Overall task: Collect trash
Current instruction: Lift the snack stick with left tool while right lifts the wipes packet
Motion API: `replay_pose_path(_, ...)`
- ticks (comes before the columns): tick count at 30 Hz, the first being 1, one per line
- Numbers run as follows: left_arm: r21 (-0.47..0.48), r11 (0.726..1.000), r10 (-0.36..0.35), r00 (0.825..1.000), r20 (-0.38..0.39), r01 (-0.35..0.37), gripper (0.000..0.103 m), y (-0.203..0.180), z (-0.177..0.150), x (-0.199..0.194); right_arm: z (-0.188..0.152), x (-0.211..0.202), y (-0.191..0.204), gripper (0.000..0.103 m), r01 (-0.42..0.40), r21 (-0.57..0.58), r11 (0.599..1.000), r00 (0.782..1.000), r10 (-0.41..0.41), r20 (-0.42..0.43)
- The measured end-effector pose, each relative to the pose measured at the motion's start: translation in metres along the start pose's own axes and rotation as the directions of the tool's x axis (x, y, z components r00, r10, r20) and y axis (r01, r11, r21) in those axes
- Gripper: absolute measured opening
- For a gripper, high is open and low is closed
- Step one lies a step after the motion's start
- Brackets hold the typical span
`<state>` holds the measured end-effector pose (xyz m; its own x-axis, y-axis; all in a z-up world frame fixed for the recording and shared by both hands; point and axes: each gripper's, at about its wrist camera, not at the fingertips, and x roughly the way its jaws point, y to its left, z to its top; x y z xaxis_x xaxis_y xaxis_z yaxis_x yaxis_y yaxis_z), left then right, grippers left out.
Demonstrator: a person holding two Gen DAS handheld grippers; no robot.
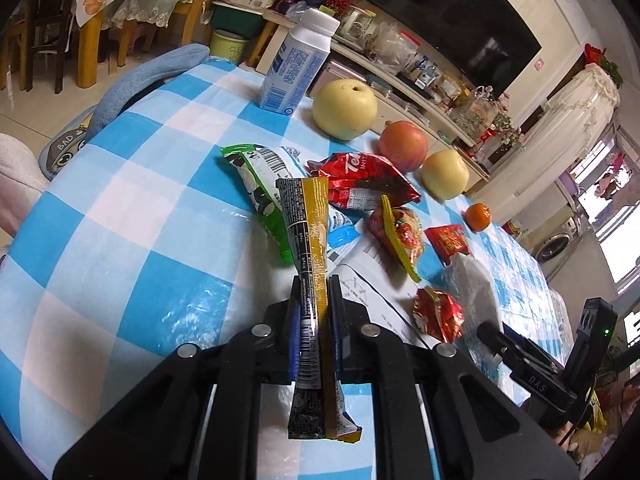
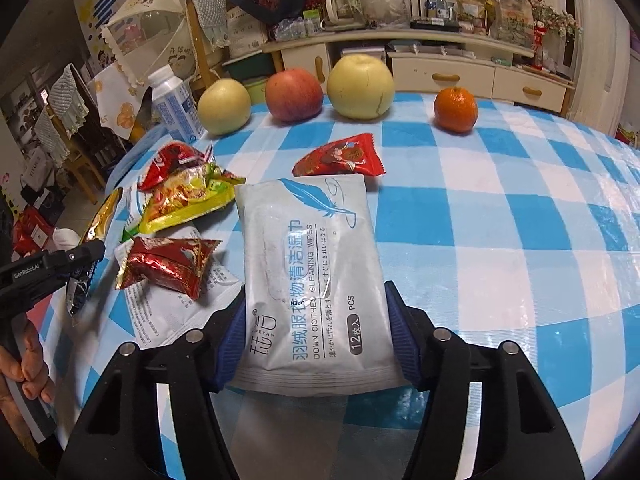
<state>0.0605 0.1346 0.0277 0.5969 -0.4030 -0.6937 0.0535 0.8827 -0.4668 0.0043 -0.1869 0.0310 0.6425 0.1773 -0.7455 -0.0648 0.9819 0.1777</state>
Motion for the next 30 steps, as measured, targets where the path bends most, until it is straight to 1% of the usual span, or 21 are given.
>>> replay_pose_path(4, 0.013, 1.000, -0.011, 1.000, 0.016, 0.011, 0.013, -0.001, 0.000, -0.009, 0.000, -0.014, -0.005, 0.061, -0.015, 0.021, 1.000, 0.999, 0.015, 0.038)
replay_pose_path(9, 0.037, 0.999, -0.007, 0.999, 0.049, 0.005, 0.013, -0.004, -0.001, -0.027, 0.001, -0.030, -0.004, 0.061, -0.041, 0.040, 0.998, 0.996, 0.037, 0.082)
replay_pose_path(16, 0.076, 0.997, 0.005, 0.995, 0.099, -0.012, 0.013, -0.005, 0.002, -0.051, -0.002, -0.048, 0.017, 0.061, -0.086, 0.018, 0.996, 0.989, 0.083, 0.119)
replay_pose_path(20, 0.099, 0.994, 0.031, 0.991, 0.134, -0.044, 0.013, -0.003, 0.005, -0.066, -0.005, -0.061, 0.039, 0.061, -0.128, -0.013, 0.992, 0.982, 0.128, 0.140)
replay_pose_path(23, 0.093, 0.994, 0.040, 0.986, 0.160, -0.056, 0.013, 0.002, 0.007, -0.078, -0.007, -0.067, 0.060, 0.061, -0.154, -0.046, 0.987, 0.976, 0.160, 0.147)
replay_pose_path(27, 0.070, 0.994, 0.066, 0.978, 0.198, -0.081, 0.013, 0.013, 0.012, -0.093, -0.010, -0.073, 0.097, 0.061, -0.189, -0.116, 0.975, 0.968, 0.205, 0.143)
replay_pose_path(30, 0.050, 0.991, 0.110, 0.968, 0.227, -0.124, 0.013, 0.024, 0.018, -0.104, -0.014, -0.075, 0.130, 0.061, -0.218, -0.174, 0.960, 0.962, 0.242, 0.128)
